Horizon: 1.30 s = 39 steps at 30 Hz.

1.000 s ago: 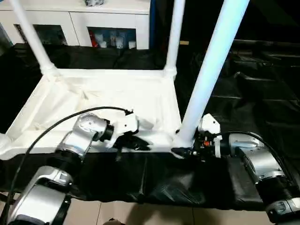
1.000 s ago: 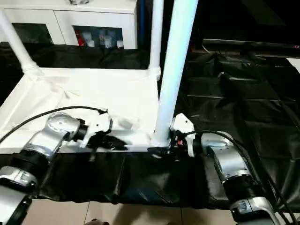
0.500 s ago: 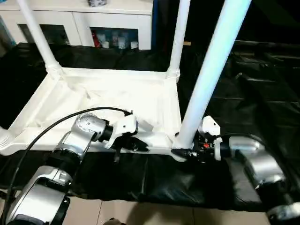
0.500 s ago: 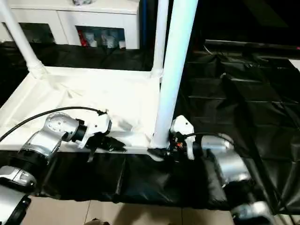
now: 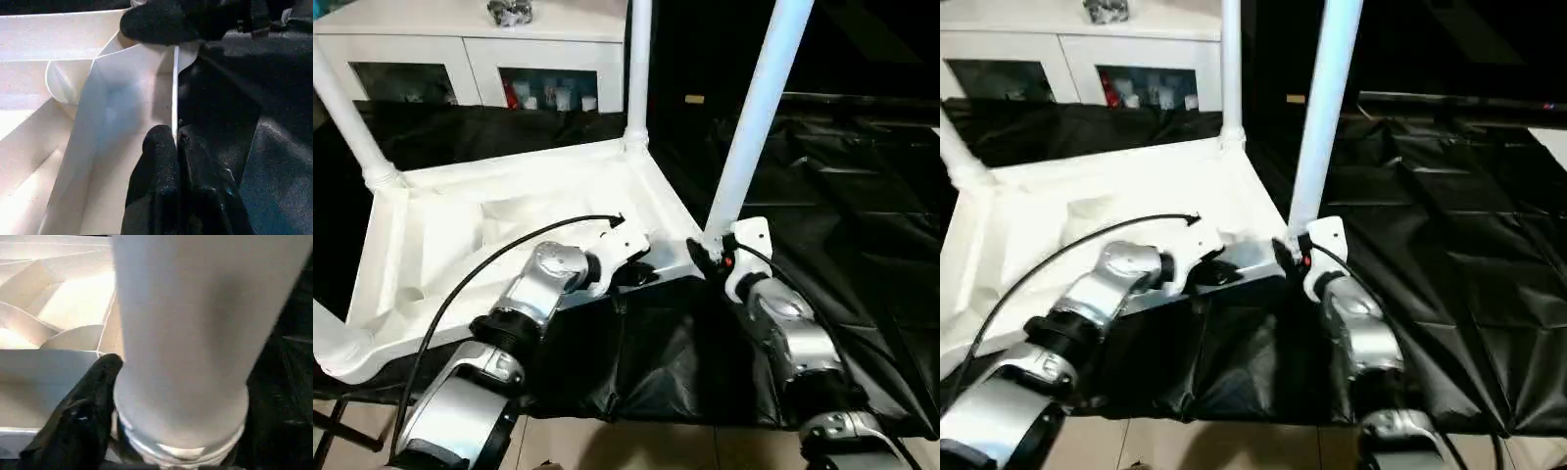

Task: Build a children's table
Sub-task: Rotate leg to tighten

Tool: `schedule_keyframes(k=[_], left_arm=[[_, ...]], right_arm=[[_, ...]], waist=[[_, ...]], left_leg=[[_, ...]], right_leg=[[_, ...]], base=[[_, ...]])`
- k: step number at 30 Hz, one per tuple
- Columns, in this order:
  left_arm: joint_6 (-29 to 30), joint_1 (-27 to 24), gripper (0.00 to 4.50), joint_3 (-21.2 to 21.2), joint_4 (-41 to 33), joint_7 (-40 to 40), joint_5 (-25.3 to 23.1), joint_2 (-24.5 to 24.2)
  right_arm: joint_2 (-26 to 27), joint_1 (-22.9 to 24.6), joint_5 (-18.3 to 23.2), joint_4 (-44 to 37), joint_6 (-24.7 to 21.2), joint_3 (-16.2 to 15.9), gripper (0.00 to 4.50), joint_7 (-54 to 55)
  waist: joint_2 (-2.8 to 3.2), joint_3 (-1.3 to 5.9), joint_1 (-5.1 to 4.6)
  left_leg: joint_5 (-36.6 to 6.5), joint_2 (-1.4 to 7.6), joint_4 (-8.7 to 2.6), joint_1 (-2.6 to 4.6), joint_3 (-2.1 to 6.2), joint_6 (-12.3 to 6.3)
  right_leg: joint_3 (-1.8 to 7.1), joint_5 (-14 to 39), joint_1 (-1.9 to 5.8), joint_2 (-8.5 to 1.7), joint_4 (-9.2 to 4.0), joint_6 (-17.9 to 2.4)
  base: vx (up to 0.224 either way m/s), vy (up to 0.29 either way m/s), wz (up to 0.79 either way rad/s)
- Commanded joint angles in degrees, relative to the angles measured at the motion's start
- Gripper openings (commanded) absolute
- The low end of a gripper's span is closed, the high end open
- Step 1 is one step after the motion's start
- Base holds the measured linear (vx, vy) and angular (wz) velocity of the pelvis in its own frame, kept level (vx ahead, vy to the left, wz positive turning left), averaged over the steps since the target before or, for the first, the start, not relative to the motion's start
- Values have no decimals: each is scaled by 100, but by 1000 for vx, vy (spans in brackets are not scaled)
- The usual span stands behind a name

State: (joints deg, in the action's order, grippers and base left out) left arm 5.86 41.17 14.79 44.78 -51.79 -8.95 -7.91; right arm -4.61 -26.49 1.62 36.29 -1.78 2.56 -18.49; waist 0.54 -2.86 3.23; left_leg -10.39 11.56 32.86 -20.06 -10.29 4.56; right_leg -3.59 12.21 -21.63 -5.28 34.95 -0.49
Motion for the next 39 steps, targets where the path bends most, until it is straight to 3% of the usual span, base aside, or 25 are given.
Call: schedule_keyframes(k=[1, 3, 5, 6, 8, 12, 16, 20, 24, 29, 34, 39], left_arm=[[-110, -23, 0, 320, 17, 18, -17, 446], [-300, -103, 0, 321, -104, -240, 30, 249], [-341, -182, 0, 292, -201, -493, 114, 90], [-437, -214, 0, 290, -223, -588, 130, 4], [-541, -283, 0, 286, -283, -851, 196, -160], [-812, -408, 0, 308, -398, -1444, 317, -499], [-800, -513, 0, 268, -597, -2154, 541, -840], [-807, -514, 0, 292, -640, -2695, 669, -1098], [-886, -502, 0, 362, -636, -3039, 699, -1276], [-895, -511, 0, 403, -675, -3289, 724, -1375], [-915, -494, 0, 456, -619, -3414, 710, -1426], [-805, -433, 0, 271, -493, -2880, 791, -1157]], right_arm=[[481, -26, -59, 128, 93, -661, 380, -537], [247, -35, -156, 166, 334, -718, 388, -710], [76, -3, -54, 100, 362, -710, 397, -1059], [-8, 21, 20, 41, 339, -711, 424, -1281], [-185, 75, 147, -90, 277, -732, 424, -1753], [-595, 237, 449, -541, 40, -858, 424, -2808], [-1142, 388, 695, -991, -188, -1100, 424, -4017], [-1541, 396, 790, -1166, -424, -1240, 411, -4785], [-1759, 353, 802, -1225, -579, -1370, 389, -5214], [-1876, 321, 895, -1297, -718, -1406, 340, -5438], [-1918, 314, 922, -1378, -833, -1468, 299, -5605], [-1610, 544, 901, -1499, -878, -1361, 288, -4960]], waist=[[-8, 251, -22], [-14, 252, -22], [-10, 285, -24], [-6, 292, -30], [-8, 314, -35], [-5, 332, -20], [-15, 330, 25], [-26, 279, 24], [-20, 280, 31], [-36, 299, 44], [-33, 290, 54], [-45, 288, 57]], left_leg=[[-1528, 131, -435, -1, 48, -169], [-1537, 126, -430, -10, 44, -184], [-1295, 138, -407, -36, 41, -281], [-1197, 139, -396, -41, 37, -309], [-843, 127, -353, -62, 22, -489], [-545, 144, -305, -75, 11, -811], [-483, 164, -282, -89, -7, -873], [-973, 193, -342, -58, -10, -630], [-961, 190, -342, -59, -11, -552], [-689, 177, -311, -65, -20, -660], [-769, 184, -322, -58, -18, -610], [-771, 186, -327, -56, -20, -550]], right_leg=[[242, 1359, 165, -271, -524, -1054], [240, 1373, 168, -281, -530, -1066], [241, 895, 192, -272, -475, -1164], [243, 700, 193, -267, -453, -1210], [233, -25, 230, -256, -378, -1407], [214, -719, 258, -246, -313, -1587], [201, -788, 245, -232, -279, -1677], [205, 176, 203, -246, -364, -1610], [223, 244, 191, -260, -364, -1572], [218, -218, 198, -252, -313, -1664], [216, -16, 191, -258, -331, -1633], [223, 21, 187, -256, -332, -1608]], base=[[0, 0, 0], [0, 0, 0], [0, 0, 0], [0, 0, 0], [0, 0, 0], [0, 0, 0], [0, 0, 0], [0, 0, 0], [0, 0, 0], [0, 0, 0], [0, 0, 0], [0, 0, 0]])
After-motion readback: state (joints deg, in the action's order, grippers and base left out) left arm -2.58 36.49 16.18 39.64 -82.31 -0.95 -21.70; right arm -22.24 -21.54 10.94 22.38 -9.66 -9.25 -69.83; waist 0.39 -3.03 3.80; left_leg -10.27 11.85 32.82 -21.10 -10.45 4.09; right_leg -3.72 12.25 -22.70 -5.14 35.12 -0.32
